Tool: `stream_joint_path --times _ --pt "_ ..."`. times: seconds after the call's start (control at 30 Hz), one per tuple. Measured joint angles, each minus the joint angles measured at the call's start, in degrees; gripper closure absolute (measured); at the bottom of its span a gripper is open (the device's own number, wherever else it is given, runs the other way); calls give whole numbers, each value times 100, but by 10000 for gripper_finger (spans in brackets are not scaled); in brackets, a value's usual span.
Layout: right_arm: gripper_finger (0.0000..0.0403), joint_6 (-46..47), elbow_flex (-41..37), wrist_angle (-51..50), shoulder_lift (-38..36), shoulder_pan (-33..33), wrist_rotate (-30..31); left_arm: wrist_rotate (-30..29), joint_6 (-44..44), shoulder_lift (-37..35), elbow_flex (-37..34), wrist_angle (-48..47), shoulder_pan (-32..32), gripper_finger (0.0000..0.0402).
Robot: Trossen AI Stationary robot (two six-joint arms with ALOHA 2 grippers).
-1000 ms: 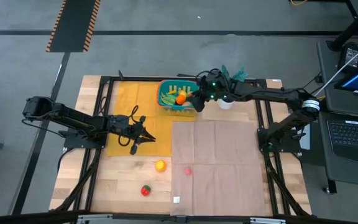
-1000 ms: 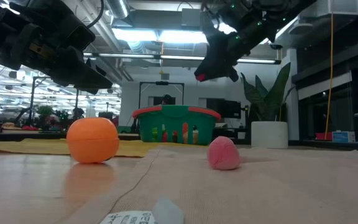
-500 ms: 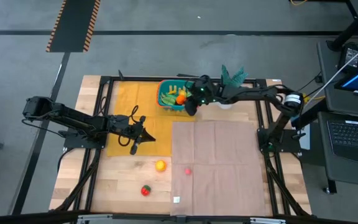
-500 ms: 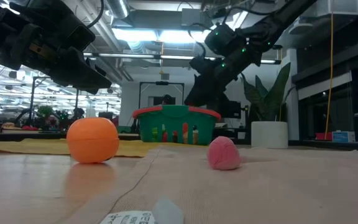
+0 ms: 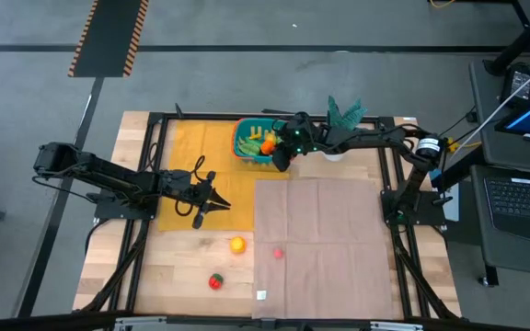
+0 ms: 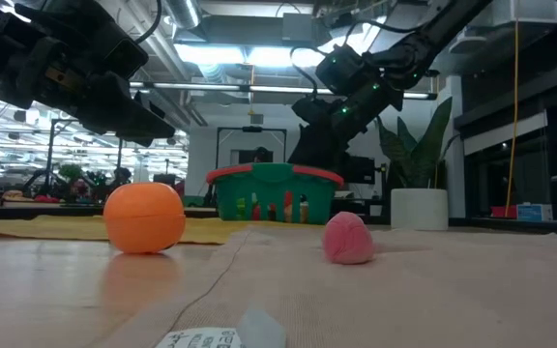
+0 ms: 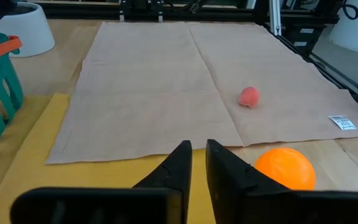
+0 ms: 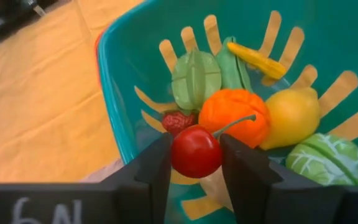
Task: Pick and placing Produce into tupperware
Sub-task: Put the red cherry into the blue basket, then put the orange into the blue basket
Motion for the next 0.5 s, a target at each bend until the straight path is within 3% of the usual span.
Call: stream_joint_path --times 0.5 --pt "252 -48 0 187 -9 -1 -3 0 0 0 0 0 2 326"
